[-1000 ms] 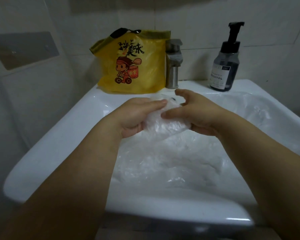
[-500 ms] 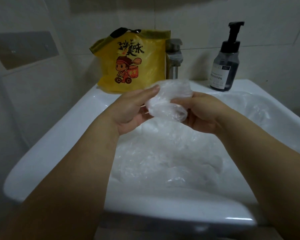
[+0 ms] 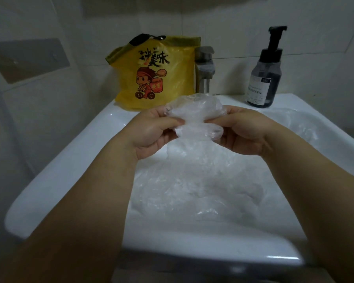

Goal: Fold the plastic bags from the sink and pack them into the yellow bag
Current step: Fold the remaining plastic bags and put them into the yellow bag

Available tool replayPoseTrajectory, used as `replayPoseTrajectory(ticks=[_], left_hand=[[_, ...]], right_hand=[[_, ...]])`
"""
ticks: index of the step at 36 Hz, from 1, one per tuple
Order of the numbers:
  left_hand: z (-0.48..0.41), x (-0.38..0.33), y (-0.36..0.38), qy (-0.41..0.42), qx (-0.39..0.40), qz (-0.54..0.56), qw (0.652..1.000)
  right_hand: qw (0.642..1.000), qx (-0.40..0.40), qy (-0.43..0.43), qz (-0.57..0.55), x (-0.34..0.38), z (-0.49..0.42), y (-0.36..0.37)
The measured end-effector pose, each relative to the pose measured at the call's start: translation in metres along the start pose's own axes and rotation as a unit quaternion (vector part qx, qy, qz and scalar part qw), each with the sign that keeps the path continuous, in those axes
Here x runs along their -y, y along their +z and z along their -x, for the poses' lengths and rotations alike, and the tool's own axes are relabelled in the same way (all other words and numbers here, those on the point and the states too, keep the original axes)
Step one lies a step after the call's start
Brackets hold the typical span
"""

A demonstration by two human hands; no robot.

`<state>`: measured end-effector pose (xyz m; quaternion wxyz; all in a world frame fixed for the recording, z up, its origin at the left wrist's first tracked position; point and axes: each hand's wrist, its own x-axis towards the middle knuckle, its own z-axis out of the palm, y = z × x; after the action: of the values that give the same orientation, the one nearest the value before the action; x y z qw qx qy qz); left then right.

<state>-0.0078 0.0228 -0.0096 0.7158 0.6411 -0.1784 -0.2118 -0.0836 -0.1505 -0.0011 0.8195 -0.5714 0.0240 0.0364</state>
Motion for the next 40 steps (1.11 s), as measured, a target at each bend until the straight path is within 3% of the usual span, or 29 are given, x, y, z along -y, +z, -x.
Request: replayPoseTrajectory(ticks=[8, 17, 23, 32, 36, 40], left_hand=[[0.005, -0.003, -0.002, -0.036, 0.047, 0.027, 0.998], [0.007, -0.005, -0.001, -0.003, 0.088, 0.091, 0.992], [0.004, -0.005, -0.005, 0.010, 0.063, 0.074, 0.995], [0.004, 0.000, 0.002, 0.064, 0.023, -0.057, 0.996], [0.006, -0.002, 0.001, 0.052, 0.027, -0.038, 0.998], [0.005, -0.006, 0.003, -0.003, 0.035, 0.059, 0.998]], right_hand=[[0.999, 0.006, -0.001, -0.044, 0.005, 0.003, -0.004], [0.997, 0.023, -0.019, -0.068, 0.008, 0.006, -0.006], [0.995, 0.041, -0.039, -0.084, 0.013, 0.012, -0.001], [0.998, -0.019, 0.018, 0.050, 0.003, 0.006, 0.001], [0.995, -0.052, -0.027, 0.084, 0.001, 0.004, 0.001], [0.990, -0.073, -0.059, 0.105, 0.000, 0.003, 0.003]])
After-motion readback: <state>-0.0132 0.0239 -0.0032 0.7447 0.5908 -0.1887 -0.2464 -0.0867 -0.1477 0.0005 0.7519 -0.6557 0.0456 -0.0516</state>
